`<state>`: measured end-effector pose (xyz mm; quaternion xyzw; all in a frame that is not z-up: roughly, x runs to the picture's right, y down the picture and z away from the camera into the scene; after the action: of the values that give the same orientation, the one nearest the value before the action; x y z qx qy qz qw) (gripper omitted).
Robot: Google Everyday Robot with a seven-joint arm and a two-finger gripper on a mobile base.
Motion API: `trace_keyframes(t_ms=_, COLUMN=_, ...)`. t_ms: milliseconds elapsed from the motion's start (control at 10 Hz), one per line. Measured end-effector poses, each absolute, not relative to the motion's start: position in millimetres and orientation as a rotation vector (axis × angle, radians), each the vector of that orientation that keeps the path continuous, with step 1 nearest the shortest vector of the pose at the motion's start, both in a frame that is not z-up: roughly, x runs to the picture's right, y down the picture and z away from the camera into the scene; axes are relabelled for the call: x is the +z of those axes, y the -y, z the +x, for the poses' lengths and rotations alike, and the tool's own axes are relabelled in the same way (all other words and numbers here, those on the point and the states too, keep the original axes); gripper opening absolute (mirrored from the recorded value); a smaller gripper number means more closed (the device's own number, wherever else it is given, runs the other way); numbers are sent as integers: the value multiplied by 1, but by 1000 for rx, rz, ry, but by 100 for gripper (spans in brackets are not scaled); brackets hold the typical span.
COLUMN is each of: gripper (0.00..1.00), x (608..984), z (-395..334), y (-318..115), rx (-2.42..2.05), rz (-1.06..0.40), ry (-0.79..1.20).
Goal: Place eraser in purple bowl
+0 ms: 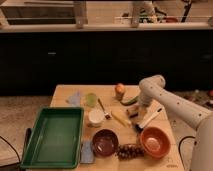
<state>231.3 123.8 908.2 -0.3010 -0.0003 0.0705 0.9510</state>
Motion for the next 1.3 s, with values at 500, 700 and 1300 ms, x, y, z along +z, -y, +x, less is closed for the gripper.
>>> trace_keyframes(t_ms=500, gripper=75, x=916, z=231, y=-130, rx=140, rz=-639, ry=6)
trace_keyframes(t_ms=700, gripper=53, x=918, z=231, y=-131, rx=138, rz=-640, ry=4)
trace_keyframes(t_ms=1300, gripper=1, x=916, z=232, y=-131, rx=124, rz=-635, ry=8)
